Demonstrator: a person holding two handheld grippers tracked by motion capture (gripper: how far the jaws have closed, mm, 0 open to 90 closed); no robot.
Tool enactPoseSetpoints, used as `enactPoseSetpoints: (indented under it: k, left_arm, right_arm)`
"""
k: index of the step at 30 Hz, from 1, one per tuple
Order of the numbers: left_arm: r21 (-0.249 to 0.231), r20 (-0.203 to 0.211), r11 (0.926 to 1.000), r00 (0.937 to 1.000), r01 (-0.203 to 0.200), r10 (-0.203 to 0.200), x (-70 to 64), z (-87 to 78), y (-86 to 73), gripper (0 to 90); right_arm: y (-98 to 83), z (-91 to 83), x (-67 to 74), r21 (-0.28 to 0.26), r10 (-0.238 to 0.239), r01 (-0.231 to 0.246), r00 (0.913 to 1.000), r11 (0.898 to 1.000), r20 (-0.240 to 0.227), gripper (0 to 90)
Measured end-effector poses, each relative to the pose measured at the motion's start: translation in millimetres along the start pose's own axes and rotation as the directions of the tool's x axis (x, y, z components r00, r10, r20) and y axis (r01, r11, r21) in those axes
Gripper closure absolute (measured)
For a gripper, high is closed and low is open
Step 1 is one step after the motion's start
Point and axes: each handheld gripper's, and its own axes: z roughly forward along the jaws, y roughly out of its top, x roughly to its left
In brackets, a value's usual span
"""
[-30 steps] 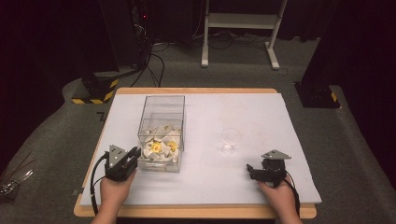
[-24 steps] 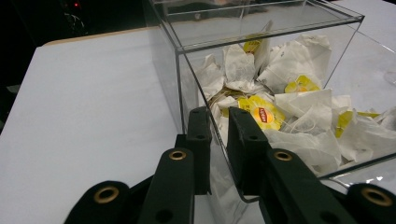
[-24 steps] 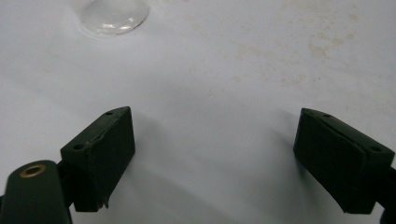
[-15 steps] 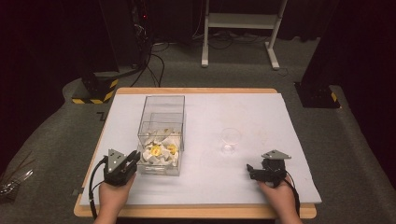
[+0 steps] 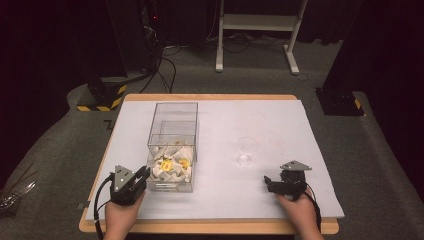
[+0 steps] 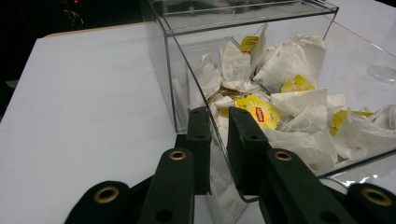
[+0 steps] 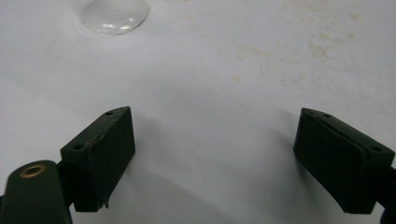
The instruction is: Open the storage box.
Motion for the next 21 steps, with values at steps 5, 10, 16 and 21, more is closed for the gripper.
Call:
enactPoseSetpoints:
  k: [5,10,16,21]
  left_arm:
    - [0.000,-0.004,1.0000,0.9999,-0.009,0.009,-1.7,-3.1,-1.6,78.7]
    - [0.005,-0.004,0.9999,0.9999,-0.016,0.016,-0.3,-2.9,0.0,75.9]
    - [-0.012,0.004,0.9997,0.9998,-0.021,0.021,3.7,-5.9,7.3,64.9]
    - [-0.017,0.020,0.9995,0.9995,-0.026,0.026,8.4,-9.6,13.6,58.5]
  right_arm:
    - [0.0,0.0,0.0,0.000,0.000,0.000,1.0000,1.000,0.000,12.5]
    - [0.0,0.0,0.0,0.000,-0.001,0.001,1.0000,1.000,0.000,12.6]
    - [0.0,0.0,0.0,0.000,-0.001,0.001,1.0000,1.000,0.000,12.6]
    - [0.0,0.0,0.2,-0.001,0.000,0.000,1.0000,1.000,0.001,12.6]
